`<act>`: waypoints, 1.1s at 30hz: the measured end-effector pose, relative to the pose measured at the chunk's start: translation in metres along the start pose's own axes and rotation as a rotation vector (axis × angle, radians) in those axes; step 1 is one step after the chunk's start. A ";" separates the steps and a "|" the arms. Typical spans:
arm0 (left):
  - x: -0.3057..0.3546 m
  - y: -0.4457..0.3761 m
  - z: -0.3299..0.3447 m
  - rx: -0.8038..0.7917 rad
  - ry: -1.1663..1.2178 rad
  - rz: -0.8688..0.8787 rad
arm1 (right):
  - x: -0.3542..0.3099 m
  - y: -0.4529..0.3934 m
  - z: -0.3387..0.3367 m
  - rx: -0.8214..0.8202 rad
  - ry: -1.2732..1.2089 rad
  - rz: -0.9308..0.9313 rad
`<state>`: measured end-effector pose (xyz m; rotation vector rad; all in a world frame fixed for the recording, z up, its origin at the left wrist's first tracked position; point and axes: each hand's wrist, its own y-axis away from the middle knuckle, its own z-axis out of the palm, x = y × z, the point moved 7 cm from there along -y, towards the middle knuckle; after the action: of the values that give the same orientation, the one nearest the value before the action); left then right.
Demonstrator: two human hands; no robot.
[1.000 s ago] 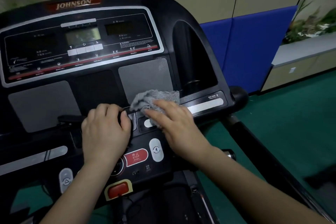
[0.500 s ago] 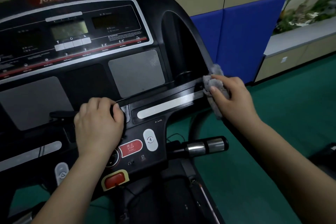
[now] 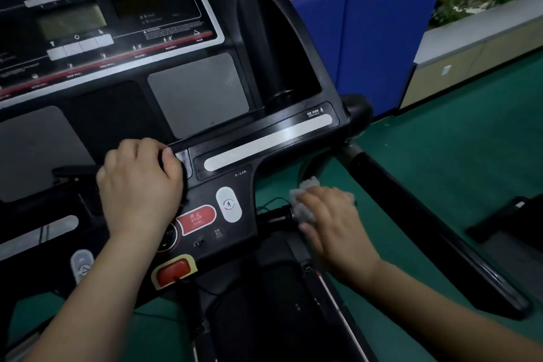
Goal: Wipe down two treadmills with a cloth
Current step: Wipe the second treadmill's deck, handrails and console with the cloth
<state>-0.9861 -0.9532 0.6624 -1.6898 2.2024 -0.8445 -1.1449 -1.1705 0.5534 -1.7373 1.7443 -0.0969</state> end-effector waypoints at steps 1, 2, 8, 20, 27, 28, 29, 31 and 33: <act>0.000 0.000 0.000 -0.002 -0.003 0.002 | -0.015 -0.001 0.008 -0.016 0.002 -0.045; 0.000 0.000 0.000 -0.002 -0.004 0.004 | -0.027 -0.002 0.016 -0.030 0.006 -0.086; -0.001 0.000 0.002 0.002 0.006 0.011 | -0.019 -0.002 0.021 -0.063 0.087 -0.295; 0.000 0.000 0.001 0.028 -0.016 0.027 | 0.015 0.010 0.003 -0.020 -0.016 -0.034; 0.001 0.000 0.001 0.032 -0.015 0.031 | -0.042 -0.016 0.035 -0.086 0.097 -0.146; 0.001 0.000 0.001 0.031 -0.015 0.031 | -0.040 -0.020 0.033 -0.119 0.100 -0.171; 0.001 0.000 0.001 0.032 -0.015 0.031 | -0.038 -0.027 0.031 -0.179 0.099 -0.184; 0.001 0.001 0.001 0.032 -0.011 0.034 | -0.032 -0.044 0.028 -0.389 0.073 -0.122; 0.001 0.001 0.001 0.030 -0.004 0.035 | -0.025 -0.058 0.029 -0.580 0.001 -0.011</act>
<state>-0.9866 -0.9544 0.6614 -1.6334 2.1986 -0.8597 -1.0829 -1.1431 0.5696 -2.1404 1.8824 0.4453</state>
